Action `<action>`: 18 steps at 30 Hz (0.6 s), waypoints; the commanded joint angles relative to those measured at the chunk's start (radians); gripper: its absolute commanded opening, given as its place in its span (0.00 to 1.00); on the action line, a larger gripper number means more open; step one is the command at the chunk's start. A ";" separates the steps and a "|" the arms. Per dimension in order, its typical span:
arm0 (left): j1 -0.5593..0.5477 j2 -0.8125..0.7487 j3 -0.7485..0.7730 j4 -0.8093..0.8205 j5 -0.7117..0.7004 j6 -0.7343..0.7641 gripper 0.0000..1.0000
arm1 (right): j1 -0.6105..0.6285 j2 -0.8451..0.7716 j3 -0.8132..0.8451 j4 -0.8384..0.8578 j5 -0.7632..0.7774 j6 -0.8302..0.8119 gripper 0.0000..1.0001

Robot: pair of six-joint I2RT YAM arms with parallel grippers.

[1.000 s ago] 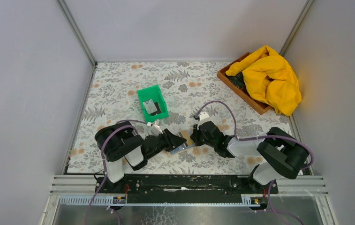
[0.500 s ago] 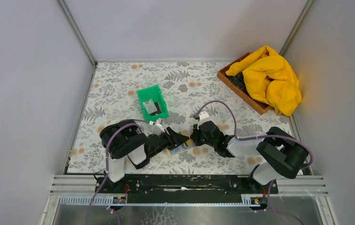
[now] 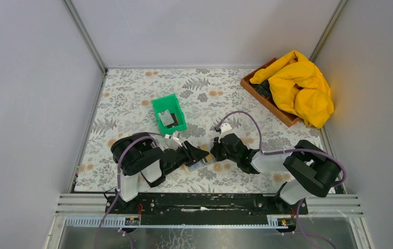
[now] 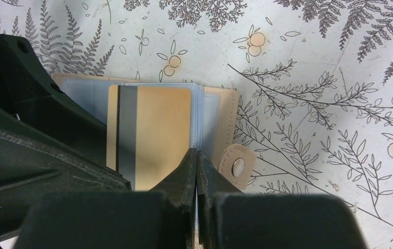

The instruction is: Take the credit cards out of the card holder

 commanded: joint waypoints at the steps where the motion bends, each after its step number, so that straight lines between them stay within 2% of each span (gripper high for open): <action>1: 0.011 -0.030 -0.037 0.102 -0.004 0.010 0.48 | -0.003 0.031 0.013 -0.051 -0.053 0.018 0.00; 14: 0.029 -0.061 -0.104 0.113 -0.012 0.014 0.42 | -0.015 0.042 0.017 -0.050 -0.068 0.023 0.00; 18: 0.033 -0.068 -0.115 0.113 -0.016 0.017 0.36 | -0.016 0.044 0.020 -0.052 -0.070 0.023 0.00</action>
